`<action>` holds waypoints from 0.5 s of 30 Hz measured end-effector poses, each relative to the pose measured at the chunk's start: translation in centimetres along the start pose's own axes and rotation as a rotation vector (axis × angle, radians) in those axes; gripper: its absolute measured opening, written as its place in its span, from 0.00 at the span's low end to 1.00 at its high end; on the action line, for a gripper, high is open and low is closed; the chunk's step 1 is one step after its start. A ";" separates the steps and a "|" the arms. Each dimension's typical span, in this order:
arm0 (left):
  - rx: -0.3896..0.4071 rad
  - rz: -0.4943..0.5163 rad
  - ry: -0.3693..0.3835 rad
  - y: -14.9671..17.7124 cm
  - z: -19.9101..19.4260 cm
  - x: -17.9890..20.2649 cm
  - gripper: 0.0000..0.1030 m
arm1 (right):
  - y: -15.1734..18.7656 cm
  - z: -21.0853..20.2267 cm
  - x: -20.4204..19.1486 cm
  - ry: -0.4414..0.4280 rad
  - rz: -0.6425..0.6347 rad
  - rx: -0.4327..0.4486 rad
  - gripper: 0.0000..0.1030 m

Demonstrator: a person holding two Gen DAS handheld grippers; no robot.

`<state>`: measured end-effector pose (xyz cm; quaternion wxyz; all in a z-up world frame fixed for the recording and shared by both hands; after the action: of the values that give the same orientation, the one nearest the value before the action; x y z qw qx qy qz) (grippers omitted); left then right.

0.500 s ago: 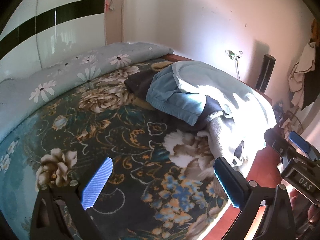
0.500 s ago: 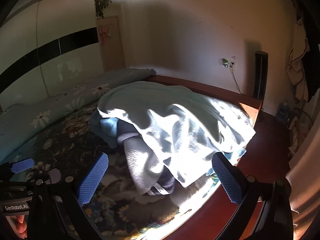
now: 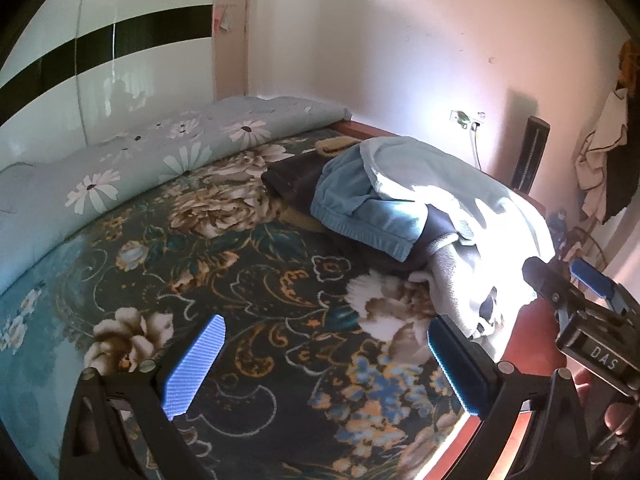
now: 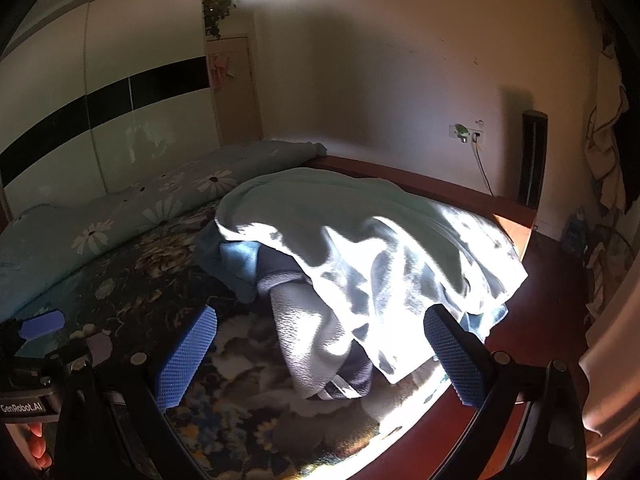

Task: Fold clothes
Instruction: 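Move both grippers toward the clothes pile at the bed edge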

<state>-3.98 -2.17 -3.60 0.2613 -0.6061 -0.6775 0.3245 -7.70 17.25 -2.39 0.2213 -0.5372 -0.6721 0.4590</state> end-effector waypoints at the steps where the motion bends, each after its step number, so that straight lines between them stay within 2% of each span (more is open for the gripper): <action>1: 0.002 0.002 0.002 0.0 -0.1 -0.1 1.00 | -0.1 0.1 -0.2 -0.012 0.001 -0.002 1.00; 9: 0.020 -0.003 0.054 0.0 -0.7 -0.8 1.00 | -0.8 0.4 -1.6 -0.020 -0.008 0.002 1.00; 15: 0.041 -0.021 0.059 -0.2 -1.1 -1.4 1.00 | -1.2 0.5 -2.2 -0.007 -0.048 0.006 1.00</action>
<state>-3.14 -3.47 -2.70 0.2970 -0.6026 -0.6692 0.3176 -7.97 15.08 -1.19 0.2314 -0.5186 -0.6841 0.4577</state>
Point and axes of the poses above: each gripper's, at about its wrist camera, not at the fingertips, and z roughly the way its jaws point, x to its right, y to its underside, the point moved 7 cm from there along z, roughly the way its jaws point, and after that the axes turned 10 degrees about -y, right-handed, at the moved point
